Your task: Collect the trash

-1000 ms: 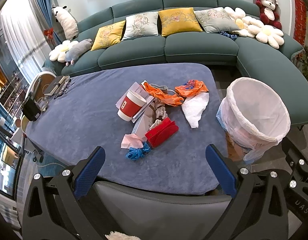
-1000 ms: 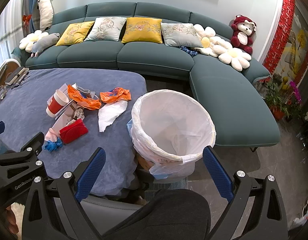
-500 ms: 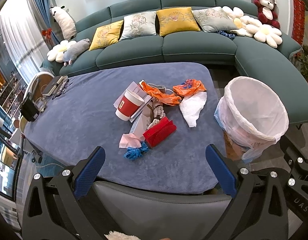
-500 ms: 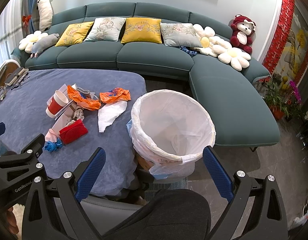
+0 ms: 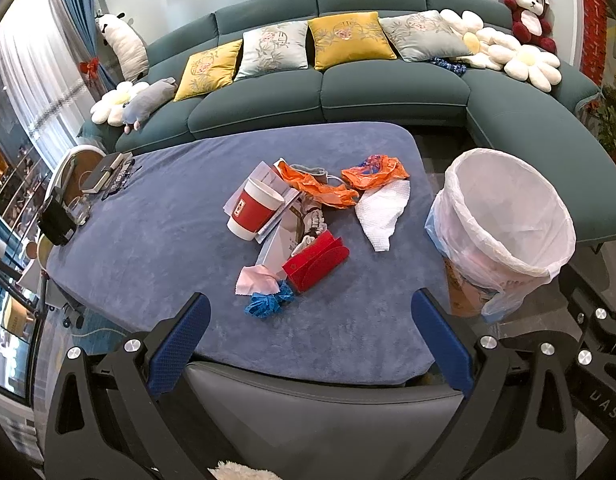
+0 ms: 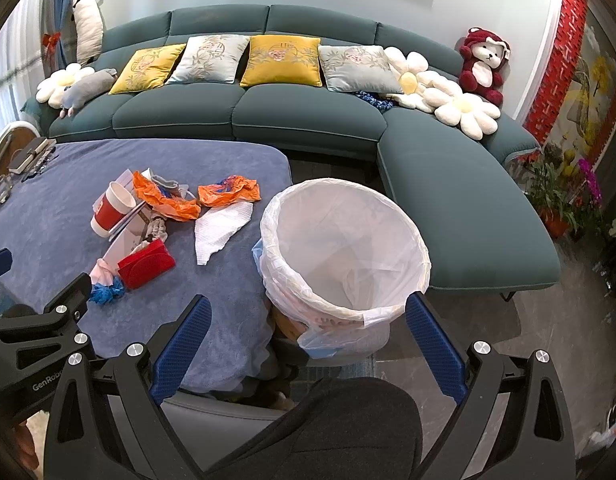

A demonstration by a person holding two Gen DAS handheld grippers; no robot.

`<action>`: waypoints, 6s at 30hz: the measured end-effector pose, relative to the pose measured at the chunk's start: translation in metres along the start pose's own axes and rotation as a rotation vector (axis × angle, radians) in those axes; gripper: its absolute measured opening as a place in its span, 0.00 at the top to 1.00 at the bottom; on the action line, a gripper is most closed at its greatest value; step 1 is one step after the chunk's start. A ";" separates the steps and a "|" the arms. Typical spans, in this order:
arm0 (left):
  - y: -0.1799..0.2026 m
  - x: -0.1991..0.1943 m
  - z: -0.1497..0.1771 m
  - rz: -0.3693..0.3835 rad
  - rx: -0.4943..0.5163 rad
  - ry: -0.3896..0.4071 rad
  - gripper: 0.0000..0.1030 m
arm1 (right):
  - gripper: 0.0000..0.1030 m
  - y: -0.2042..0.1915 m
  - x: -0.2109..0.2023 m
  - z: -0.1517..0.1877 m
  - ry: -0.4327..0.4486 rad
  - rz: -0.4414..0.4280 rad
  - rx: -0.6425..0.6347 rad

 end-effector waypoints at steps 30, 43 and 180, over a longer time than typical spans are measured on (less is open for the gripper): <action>-0.004 0.019 0.009 0.044 -0.040 -0.022 0.07 | 0.09 0.004 0.010 0.005 0.008 0.027 0.013; -0.046 0.096 0.026 0.069 -0.114 -0.136 0.07 | 0.09 -0.009 0.044 0.002 -0.016 0.048 0.044; 0.161 0.089 -0.096 0.439 0.081 -0.055 0.29 | 0.88 0.130 0.141 -0.040 -0.022 -0.041 0.458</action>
Point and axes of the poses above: each gripper's, at about its wrist camera, not at the fingertips, and x roughly the way its jaws point, y to its right, z to its underside, the point moved 1 cm from there along x, roughly the way its jaws point, and after that the axes turned 9 degrees about -z, right-handed, at the moved point
